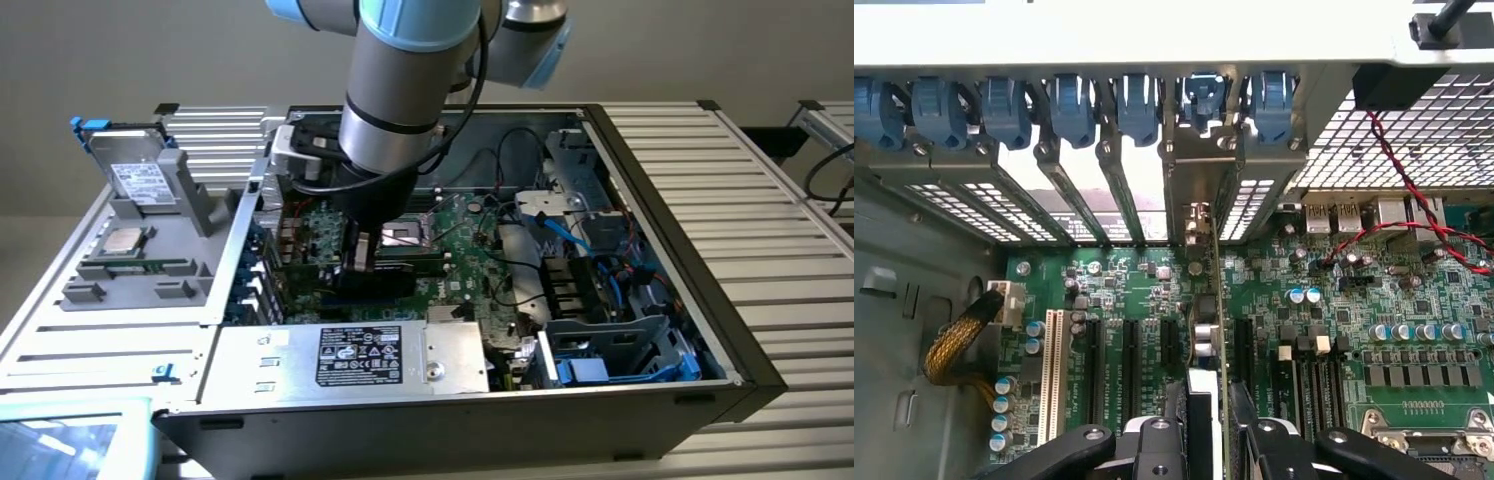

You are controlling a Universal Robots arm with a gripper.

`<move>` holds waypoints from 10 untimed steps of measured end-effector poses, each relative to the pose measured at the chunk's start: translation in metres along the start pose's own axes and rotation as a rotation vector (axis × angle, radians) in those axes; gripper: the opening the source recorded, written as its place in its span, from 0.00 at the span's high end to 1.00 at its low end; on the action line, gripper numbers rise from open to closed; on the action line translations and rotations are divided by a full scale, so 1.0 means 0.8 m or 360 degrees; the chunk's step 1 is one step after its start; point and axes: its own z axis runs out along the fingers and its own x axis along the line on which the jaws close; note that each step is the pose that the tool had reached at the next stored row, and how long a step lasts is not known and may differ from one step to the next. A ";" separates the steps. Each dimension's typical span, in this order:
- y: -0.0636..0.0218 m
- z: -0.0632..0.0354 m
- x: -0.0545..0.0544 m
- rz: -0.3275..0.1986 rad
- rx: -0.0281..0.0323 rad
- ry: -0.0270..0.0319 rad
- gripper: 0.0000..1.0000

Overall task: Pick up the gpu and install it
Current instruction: 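Insert the gpu into the slot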

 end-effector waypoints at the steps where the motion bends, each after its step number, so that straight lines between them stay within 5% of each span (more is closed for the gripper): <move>1: 0.000 0.000 0.000 0.0000 0.00000 0.00001 0.72; 10: 0.000 0.000 0.000 0.0000 0.00002 -0.00001 0.72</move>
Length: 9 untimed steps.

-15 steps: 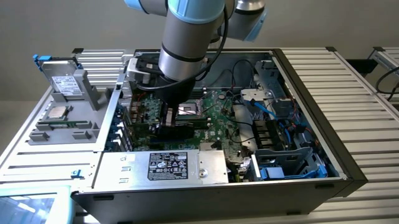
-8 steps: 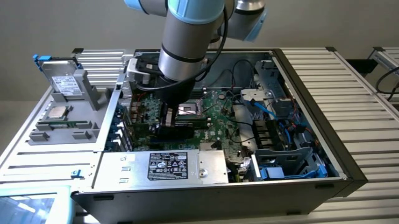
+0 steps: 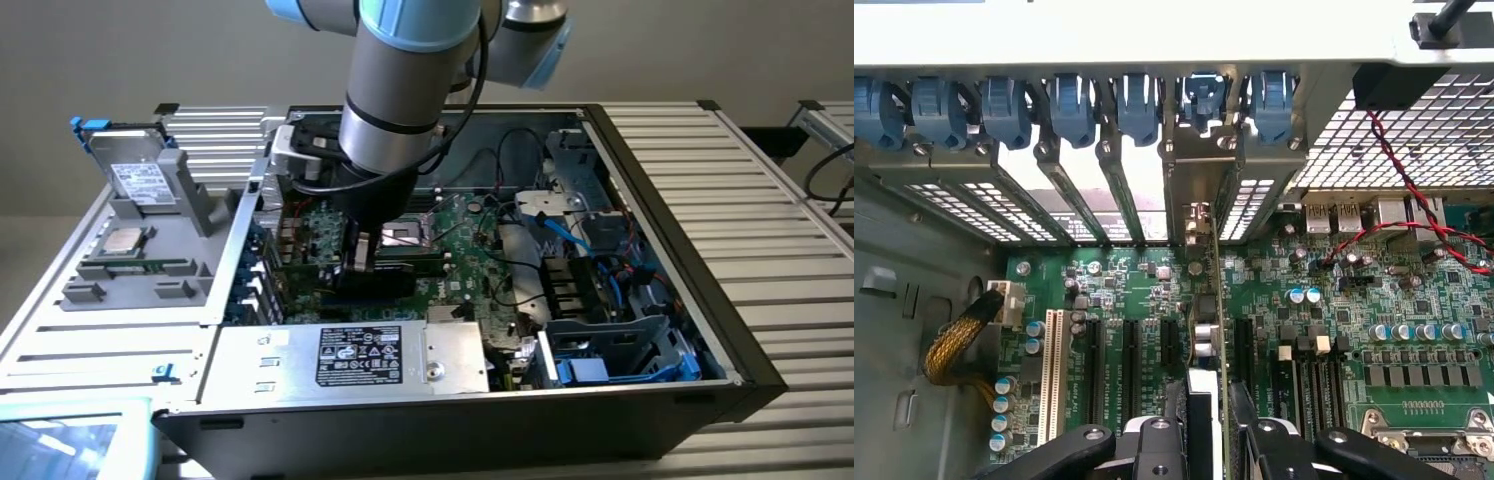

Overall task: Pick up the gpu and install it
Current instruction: 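Insert the gpu into the slot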

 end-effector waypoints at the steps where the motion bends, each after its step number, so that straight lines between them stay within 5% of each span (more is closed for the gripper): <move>1: 0.000 0.000 0.000 0.0000 0.00000 0.00000 0.72; 9: 0.000 0.000 0.000 0.0000 0.00000 0.00000 0.72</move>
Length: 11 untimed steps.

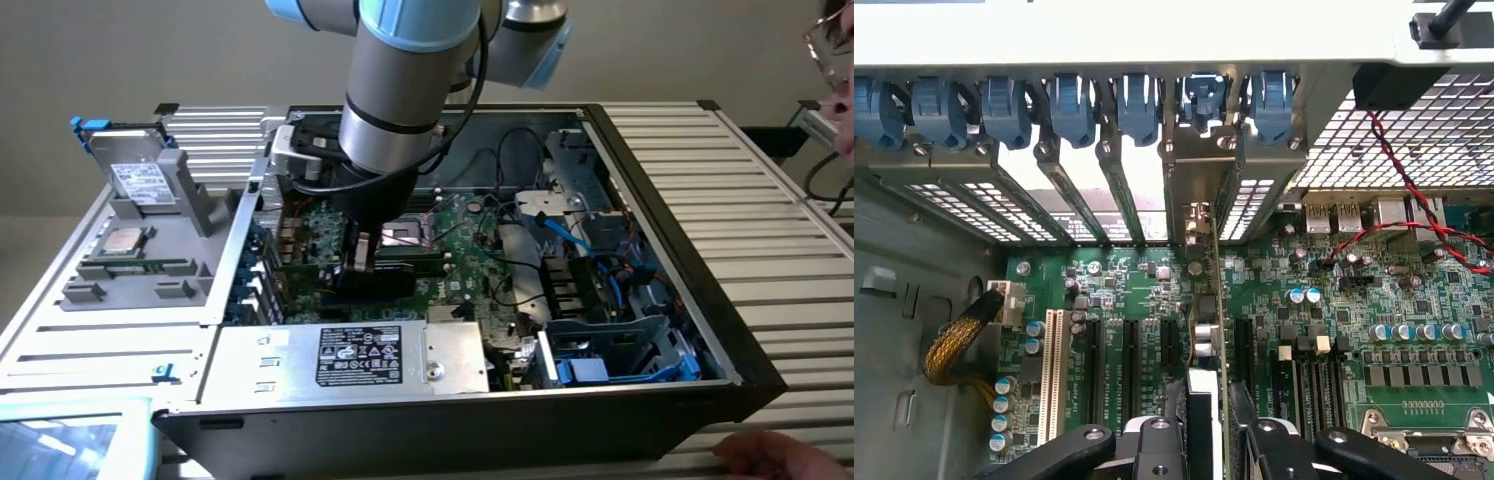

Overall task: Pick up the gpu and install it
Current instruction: 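Insert the gpu into the slot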

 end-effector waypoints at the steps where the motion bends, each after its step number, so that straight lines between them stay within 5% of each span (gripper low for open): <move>1: 0.000 0.000 0.000 0.0000 0.00000 -0.00001 0.72; 11: 0.000 0.000 0.000 0.0000 0.00000 0.00000 0.72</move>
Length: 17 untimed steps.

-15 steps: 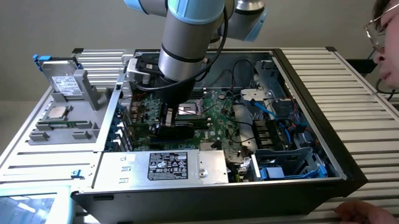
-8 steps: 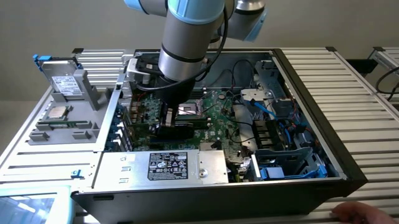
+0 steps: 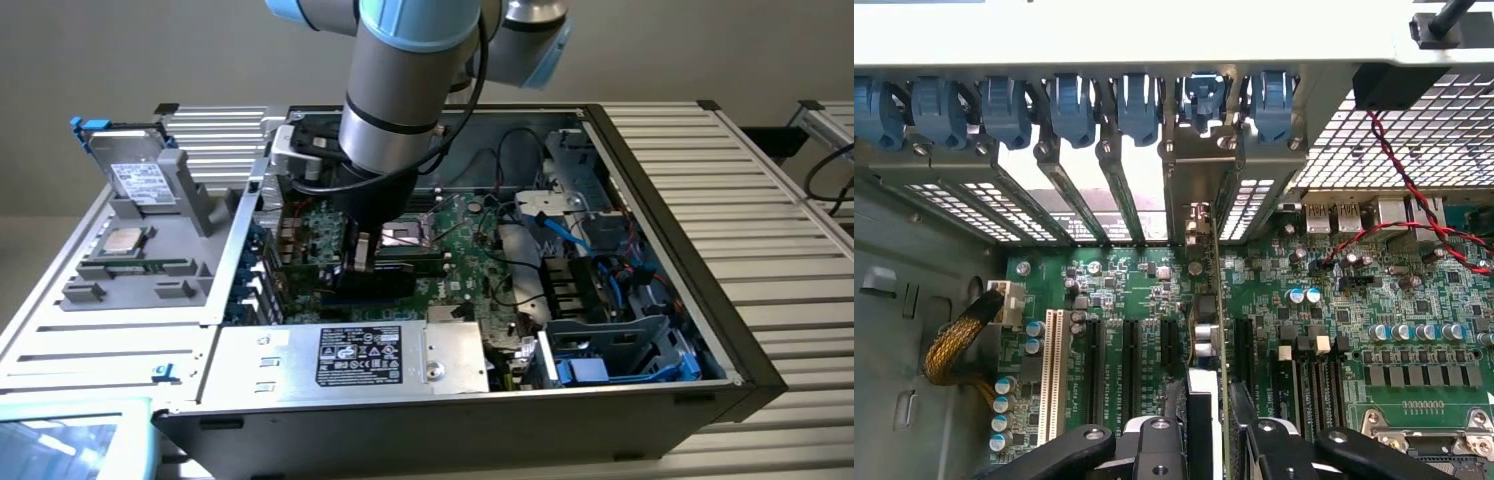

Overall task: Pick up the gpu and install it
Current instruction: 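Insert the gpu into the slot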

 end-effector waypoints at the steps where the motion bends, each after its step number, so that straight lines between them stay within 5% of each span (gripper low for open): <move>1: 0.000 0.000 0.000 0.0000 0.00000 0.00000 0.72; 17: 0.000 0.000 0.000 0.0000 -0.00011 -0.00014 0.72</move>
